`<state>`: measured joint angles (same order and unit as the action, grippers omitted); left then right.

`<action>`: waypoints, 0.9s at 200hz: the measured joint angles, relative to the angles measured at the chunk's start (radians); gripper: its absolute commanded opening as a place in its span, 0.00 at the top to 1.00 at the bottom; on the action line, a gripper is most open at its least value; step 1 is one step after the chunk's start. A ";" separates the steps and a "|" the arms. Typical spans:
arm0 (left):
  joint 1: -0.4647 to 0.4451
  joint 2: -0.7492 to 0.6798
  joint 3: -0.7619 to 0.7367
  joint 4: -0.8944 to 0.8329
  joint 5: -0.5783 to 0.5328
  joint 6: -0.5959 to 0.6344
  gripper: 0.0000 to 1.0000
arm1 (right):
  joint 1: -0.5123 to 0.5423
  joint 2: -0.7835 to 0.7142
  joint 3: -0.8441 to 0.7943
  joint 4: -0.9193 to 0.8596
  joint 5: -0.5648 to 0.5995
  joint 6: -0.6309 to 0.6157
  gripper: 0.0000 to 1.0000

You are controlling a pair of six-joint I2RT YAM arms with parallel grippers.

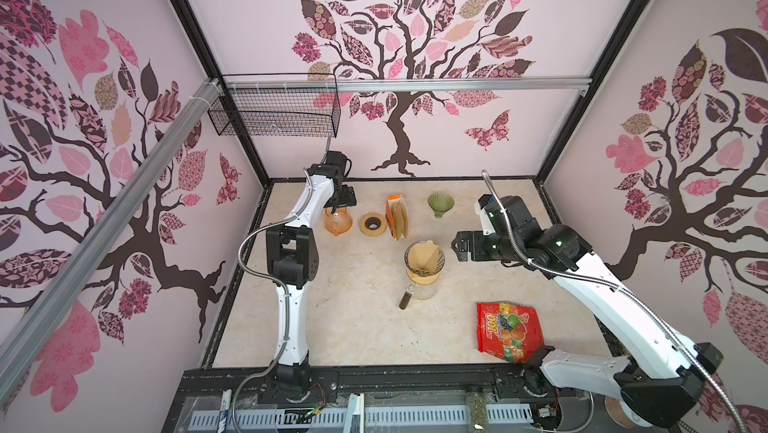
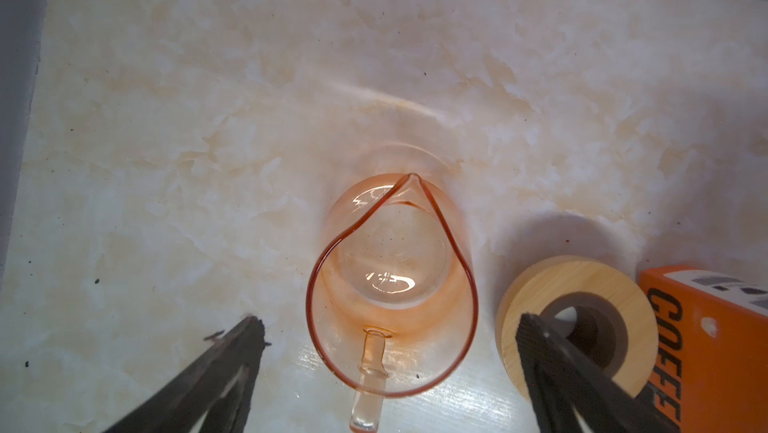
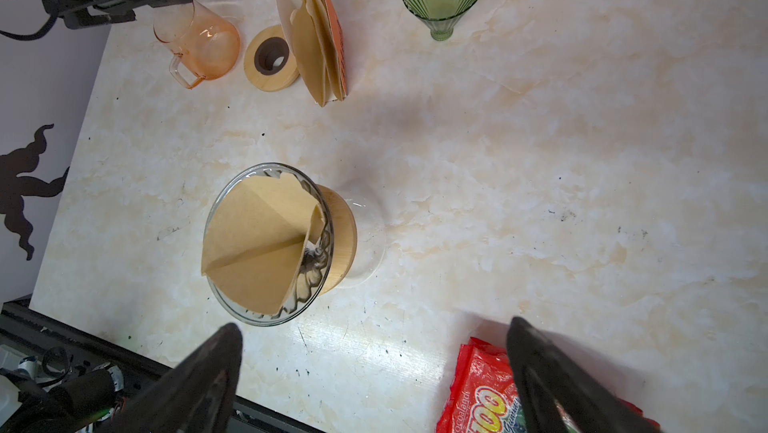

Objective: Place the coffee filter in the dripper
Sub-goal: 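Move the left gripper over the orange glass pitcher while the right holds still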

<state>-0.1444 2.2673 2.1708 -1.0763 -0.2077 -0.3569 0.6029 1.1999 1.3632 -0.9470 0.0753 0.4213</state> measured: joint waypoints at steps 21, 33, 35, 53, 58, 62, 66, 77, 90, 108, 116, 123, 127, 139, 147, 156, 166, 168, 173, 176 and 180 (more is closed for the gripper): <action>0.007 0.028 0.019 0.007 0.002 0.002 0.02 | 0.000 0.012 0.000 0.000 0.000 -0.003 0.00; 0.010 0.038 0.021 0.013 0.003 0.005 0.03 | 0.000 0.016 0.000 0.000 0.001 -0.003 0.00; 0.011 0.039 0.021 0.014 0.004 0.006 0.03 | 0.000 0.016 0.000 0.000 0.001 -0.004 0.00; 0.012 0.053 0.028 0.021 0.007 0.013 0.05 | 0.000 0.018 0.000 0.000 0.002 -0.006 0.00; 0.013 0.055 0.033 0.022 0.008 0.014 0.05 | 0.000 0.018 0.000 0.000 0.002 -0.006 0.00; 0.013 0.060 0.036 0.024 0.009 0.014 0.05 | 0.000 0.018 0.000 0.000 0.003 -0.007 0.00; 0.013 0.062 0.040 0.025 0.009 0.015 0.06 | 0.000 0.018 0.000 0.000 0.003 -0.007 0.00; 0.013 0.070 0.050 0.028 0.010 0.015 0.07 | 0.000 0.018 0.000 0.000 0.004 -0.007 0.00; 0.013 0.077 0.054 0.029 0.009 0.017 0.08 | 0.000 0.018 0.000 0.000 0.004 -0.007 0.00; 0.013 0.084 0.055 0.032 0.008 0.016 0.10 | 0.000 0.018 0.000 -0.001 0.005 -0.007 0.00; 0.013 0.084 0.055 0.034 0.007 0.017 0.11 | 0.000 0.018 0.000 -0.001 0.007 -0.007 0.00; 0.013 0.084 0.055 0.036 0.007 0.016 0.13 | 0.000 0.017 0.000 -0.001 0.007 -0.007 0.00; 0.013 0.084 0.054 0.038 0.007 0.015 0.14 | 0.000 0.017 0.000 -0.001 0.007 -0.007 0.00; 0.013 0.084 0.053 0.045 0.008 0.016 0.16 | 0.000 0.017 0.000 -0.001 0.007 -0.007 0.00; 0.013 0.084 0.047 0.053 0.008 0.013 0.18 | 0.000 0.017 0.000 -0.002 0.008 -0.007 0.00; 0.013 0.082 0.035 0.064 0.009 0.014 0.18 | 0.000 0.017 0.000 -0.002 0.007 -0.007 0.00; 0.013 0.077 0.019 0.077 0.010 0.013 0.19 | 0.000 0.017 0.000 -0.002 0.007 -0.006 0.00; 0.013 0.076 0.016 0.079 0.010 0.014 0.19 | 0.000 0.017 0.000 -0.002 0.007 -0.006 0.00; 0.013 0.074 0.007 0.086 0.010 0.013 0.19 | 0.000 0.017 0.000 -0.002 0.008 -0.006 0.00; 0.013 0.072 0.002 0.090 0.009 0.013 0.19 | 0.000 0.017 0.000 -0.003 0.008 -0.007 0.00; 0.013 0.069 -0.006 0.094 0.010 0.013 0.19 | 0.000 0.017 0.000 -0.003 0.007 -0.007 0.00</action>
<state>-0.1310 2.3360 2.1647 -0.9821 -0.1978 -0.3439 0.6029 1.2171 1.3636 -0.9497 0.0826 0.4145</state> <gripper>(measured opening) 0.810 0.999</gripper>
